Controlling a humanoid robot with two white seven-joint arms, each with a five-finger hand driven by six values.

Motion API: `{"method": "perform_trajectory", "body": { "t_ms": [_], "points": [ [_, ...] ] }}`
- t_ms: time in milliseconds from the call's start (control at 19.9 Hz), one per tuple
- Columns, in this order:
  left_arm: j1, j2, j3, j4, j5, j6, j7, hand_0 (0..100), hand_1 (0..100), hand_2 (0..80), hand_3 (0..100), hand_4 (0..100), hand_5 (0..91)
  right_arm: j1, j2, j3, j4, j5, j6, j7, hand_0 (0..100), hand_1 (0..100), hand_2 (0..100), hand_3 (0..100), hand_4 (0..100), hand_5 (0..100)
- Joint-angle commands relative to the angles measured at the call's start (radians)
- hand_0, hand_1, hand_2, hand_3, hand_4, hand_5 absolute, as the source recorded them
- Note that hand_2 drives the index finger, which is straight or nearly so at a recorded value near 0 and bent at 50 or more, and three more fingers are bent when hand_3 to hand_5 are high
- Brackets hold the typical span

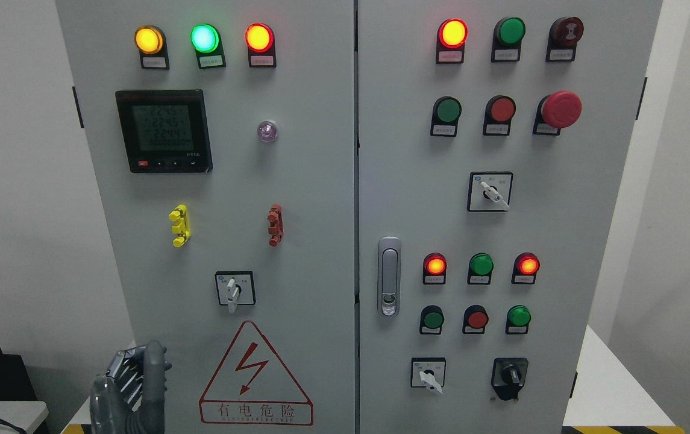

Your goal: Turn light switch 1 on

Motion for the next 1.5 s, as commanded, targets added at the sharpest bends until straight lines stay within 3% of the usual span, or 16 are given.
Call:
{"method": "perform_trajectory", "body": {
  "t_ms": [0,100,301,953,1454],
  "points": [
    [-0.020,-0.023,-0.122,-0.006,-0.087,0.041,0.012,5,39,56.7,78,81,73.3,0.000,0.000,0.000,0.000,-0.017,-0.001,0.000,12,39,0,0,0,0],
    [-0.022,-0.023,-0.124,-0.004,-0.116,0.047,0.039,2,43,56.6,78,81,73.4,0.000,0.000,0.000,0.000,-0.017,-0.001,0.000,12,39,0,0,0,0],
    [-0.048,-0.031,-0.130,-0.004,-0.118,0.123,0.085,0,52,57.0,79,81,73.9,0.000,0.000,0.000,0.000,-0.017,-0.001,0.000,12,39,0,0,0,0],
    [-0.131,-0.040,-0.129,0.017,-0.118,0.251,0.092,10,54,57.7,80,82,75.0,0.000,0.000,0.000,0.000,-0.017,-0.001,0.000,12,39,0,0,0,0],
    [-0.166,-0.043,-0.130,0.022,-0.121,0.303,0.113,11,58,56.5,78,82,75.1,0.000,0.000,0.000,0.000,-0.018,-0.001,0.000,12,39,0,0,0,0]
  ]
}}
